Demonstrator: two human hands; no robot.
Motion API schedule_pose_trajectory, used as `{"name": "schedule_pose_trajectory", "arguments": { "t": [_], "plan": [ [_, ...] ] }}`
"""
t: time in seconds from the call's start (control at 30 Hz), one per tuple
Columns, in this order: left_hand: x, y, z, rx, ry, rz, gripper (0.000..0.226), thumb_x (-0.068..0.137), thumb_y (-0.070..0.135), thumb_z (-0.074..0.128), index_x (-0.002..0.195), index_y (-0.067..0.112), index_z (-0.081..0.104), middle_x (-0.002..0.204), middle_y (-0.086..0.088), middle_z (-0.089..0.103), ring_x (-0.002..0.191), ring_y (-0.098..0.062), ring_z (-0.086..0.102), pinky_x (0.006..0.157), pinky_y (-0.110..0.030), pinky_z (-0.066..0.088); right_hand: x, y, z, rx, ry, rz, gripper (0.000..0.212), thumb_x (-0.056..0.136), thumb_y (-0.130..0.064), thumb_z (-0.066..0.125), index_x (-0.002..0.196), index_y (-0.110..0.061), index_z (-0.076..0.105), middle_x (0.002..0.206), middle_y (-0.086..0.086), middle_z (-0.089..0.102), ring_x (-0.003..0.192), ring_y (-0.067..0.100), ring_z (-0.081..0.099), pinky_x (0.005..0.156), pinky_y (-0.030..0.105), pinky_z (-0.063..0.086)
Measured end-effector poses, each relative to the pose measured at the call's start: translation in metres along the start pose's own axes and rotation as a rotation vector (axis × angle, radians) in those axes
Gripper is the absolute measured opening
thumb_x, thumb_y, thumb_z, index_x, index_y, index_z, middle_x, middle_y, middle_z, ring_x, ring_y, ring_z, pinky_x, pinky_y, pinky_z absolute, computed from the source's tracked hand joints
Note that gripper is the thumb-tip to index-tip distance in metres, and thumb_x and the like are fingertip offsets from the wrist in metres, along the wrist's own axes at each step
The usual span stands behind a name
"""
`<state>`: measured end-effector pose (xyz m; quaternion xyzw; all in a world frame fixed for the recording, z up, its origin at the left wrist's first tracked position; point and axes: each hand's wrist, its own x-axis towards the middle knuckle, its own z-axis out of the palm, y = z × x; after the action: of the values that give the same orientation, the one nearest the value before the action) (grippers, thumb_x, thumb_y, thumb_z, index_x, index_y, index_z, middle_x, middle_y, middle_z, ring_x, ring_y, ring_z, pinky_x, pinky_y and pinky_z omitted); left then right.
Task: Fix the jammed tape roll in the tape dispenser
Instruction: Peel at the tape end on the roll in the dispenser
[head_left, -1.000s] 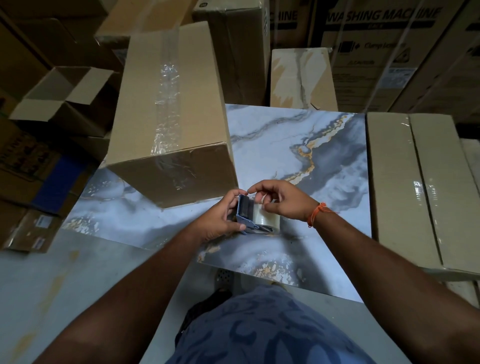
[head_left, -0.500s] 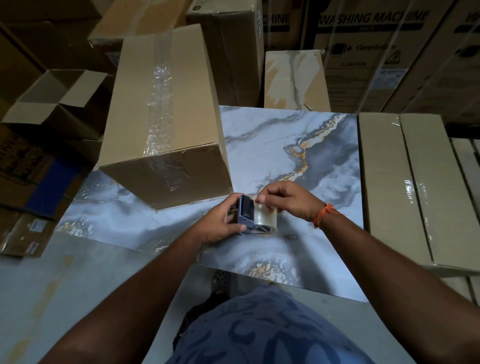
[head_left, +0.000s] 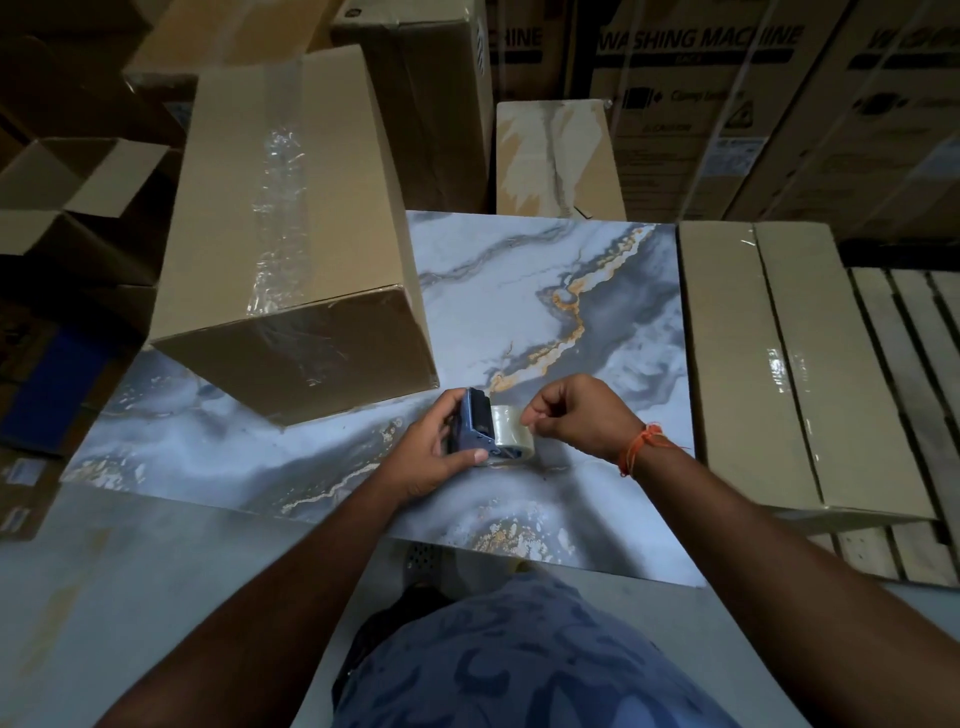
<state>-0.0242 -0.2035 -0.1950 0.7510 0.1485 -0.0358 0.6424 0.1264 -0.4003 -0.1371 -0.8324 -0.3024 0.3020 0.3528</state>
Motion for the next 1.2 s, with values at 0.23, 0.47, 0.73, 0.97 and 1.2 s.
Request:
{"name": "schedule_pose_trajectory", "arguments": {
  "t": [0.23, 0.47, 0.73, 0.97, 1.2],
  "plan": [
    [0.015, 0.007, 0.01, 0.167, 0.02, 0.14, 0.069, 0.075, 0.027, 0.091, 0.135, 0.022, 0.057, 0.12, 0.007, 0.069, 0.11, -0.008, 0.066, 0.094, -0.025, 0.054, -0.002, -0.01, -0.001, -0.122, 0.065, -0.019, 0.008, 0.084, -0.013, 0.074, 0.078, -0.016, 0.079, 0.075, -0.004, 0.076, 0.067, 0.003, 0.067, 0.065, 0.011, 0.047],
    [0.021, 0.011, -0.012, 0.478, -0.018, 0.245, 0.08, 0.071, 0.056, 0.087, 0.139, 0.027, 0.057, 0.123, 0.009, 0.069, 0.11, -0.008, 0.065, 0.092, -0.022, 0.05, -0.001, -0.017, -0.002, -0.211, 0.088, 0.032, 0.009, 0.086, -0.018, 0.072, 0.083, -0.016, 0.081, 0.084, -0.001, 0.08, 0.08, 0.013, 0.073, 0.078, 0.028, 0.056],
    [0.016, 0.011, -0.028, 0.574, -0.007, 0.222, 0.083, 0.074, 0.065, 0.08, 0.145, 0.033, 0.051, 0.131, 0.016, 0.064, 0.114, -0.002, 0.061, 0.094, -0.02, 0.047, 0.005, -0.027, 0.006, -0.048, 0.141, 0.076, 0.012, 0.083, -0.012, 0.072, 0.073, -0.011, 0.079, 0.064, -0.012, 0.072, 0.067, 0.004, 0.069, 0.07, 0.025, 0.054],
    [0.009, -0.001, -0.004, 0.369, 0.058, 0.12, 0.072, 0.079, 0.05, 0.083, 0.139, 0.039, 0.045, 0.124, 0.01, 0.063, 0.108, -0.008, 0.062, 0.087, -0.014, 0.049, 0.001, -0.021, 0.008, 0.103, 0.17, 0.151, 0.009, 0.083, -0.011, 0.072, 0.077, -0.013, 0.079, 0.069, 0.001, 0.076, 0.069, 0.015, 0.072, 0.079, 0.04, 0.062],
    [0.016, 0.002, 0.028, 0.338, 0.067, 0.164, 0.079, 0.071, 0.061, 0.082, 0.136, 0.047, 0.039, 0.123, 0.017, 0.062, 0.115, -0.008, 0.062, 0.093, -0.024, 0.052, -0.009, -0.011, 0.004, 0.062, 0.226, 0.189, 0.01, 0.083, -0.016, 0.072, 0.075, -0.015, 0.078, 0.069, 0.001, 0.077, 0.069, 0.016, 0.074, 0.077, 0.041, 0.062]
  ]
}}
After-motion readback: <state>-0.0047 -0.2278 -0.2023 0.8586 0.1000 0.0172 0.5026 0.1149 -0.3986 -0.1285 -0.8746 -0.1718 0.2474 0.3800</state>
